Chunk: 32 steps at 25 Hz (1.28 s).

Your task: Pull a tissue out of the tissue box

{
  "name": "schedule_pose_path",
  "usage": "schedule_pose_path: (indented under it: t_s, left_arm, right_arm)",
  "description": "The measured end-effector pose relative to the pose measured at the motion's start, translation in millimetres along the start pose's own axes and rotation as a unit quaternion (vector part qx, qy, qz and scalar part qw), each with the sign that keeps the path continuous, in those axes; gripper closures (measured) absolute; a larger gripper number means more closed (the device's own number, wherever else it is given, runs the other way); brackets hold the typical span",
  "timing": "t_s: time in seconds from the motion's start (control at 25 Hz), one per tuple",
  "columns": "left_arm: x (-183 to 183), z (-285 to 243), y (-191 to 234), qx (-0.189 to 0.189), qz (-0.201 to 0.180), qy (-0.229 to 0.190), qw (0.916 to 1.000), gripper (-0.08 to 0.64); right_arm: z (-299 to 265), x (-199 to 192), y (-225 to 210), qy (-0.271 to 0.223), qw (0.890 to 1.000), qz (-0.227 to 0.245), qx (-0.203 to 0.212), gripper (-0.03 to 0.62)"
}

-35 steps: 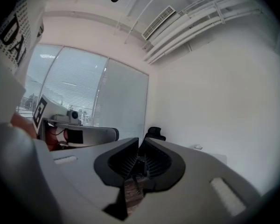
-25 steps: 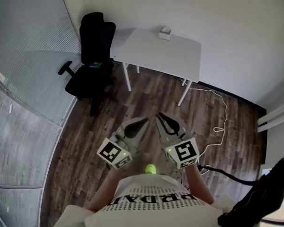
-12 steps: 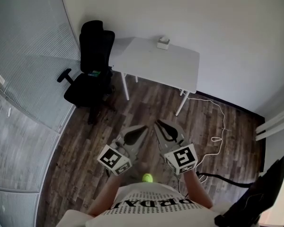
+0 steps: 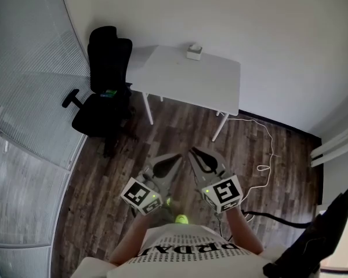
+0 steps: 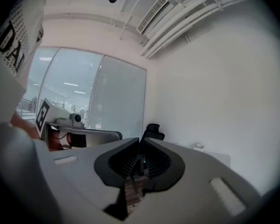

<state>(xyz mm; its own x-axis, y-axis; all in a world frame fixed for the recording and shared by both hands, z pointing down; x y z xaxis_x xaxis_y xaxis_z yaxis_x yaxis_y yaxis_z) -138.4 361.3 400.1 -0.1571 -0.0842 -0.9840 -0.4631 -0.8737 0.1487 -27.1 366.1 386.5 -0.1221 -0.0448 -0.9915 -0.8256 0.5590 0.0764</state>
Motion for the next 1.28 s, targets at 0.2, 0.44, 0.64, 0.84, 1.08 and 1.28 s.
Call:
schedule_pose_path:
  t_s: [0.2, 0.44, 0.64, 0.84, 1.08, 1.28]
  left_arm:
    - [14, -15, 29, -0.013, -0.004, -0.010, 0.9999, 0.569]
    - [30, -24, 74, -0.021, -0.005, -0.020, 0.9996, 0.569]
    - [36, -25, 102, -0.036, 0.000, -0.021, 0.9992, 0.569]
    - [39, -26, 127, -0.050, 0.002, -0.019, 0.9986, 0.569]
    - [40, -29, 151, -0.059, 0.004, -0.013, 0.9982, 0.569]
    - [36, -30, 163, -0.060, 0.012, -0.008, 0.9981, 0.569]
  right_arm:
    - [-25, 13, -11, -0.004, 1.000, -0.001, -0.005, 0.562]
    - [-65, 25, -19, -0.005, 1.000, 0.006, -0.010, 0.561]
    - [-90, 26, -22, 0.006, 1.000, 0.004, -0.030, 0.563]
    - [-113, 27, -28, 0.009, 0.998, 0.003, -0.055, 0.561]
    - [-132, 28, -38, 0.005, 0.997, -0.003, -0.074, 0.561]
    - [-142, 24, -45, 0.010, 0.997, -0.006, -0.081, 0.561]
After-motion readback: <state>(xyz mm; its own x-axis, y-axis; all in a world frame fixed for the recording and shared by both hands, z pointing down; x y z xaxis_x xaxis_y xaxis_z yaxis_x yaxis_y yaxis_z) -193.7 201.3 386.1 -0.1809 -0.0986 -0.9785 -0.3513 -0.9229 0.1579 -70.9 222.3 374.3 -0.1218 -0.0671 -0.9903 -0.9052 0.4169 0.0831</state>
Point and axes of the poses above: the fingertips, and each gripper's own axes: z backward along the fingers, y to its left, x out of its top, the point moved 6 cm from there along z, backward along the fingers, and after that the axes turned 2 degrees about y, right-handed, at the moved point
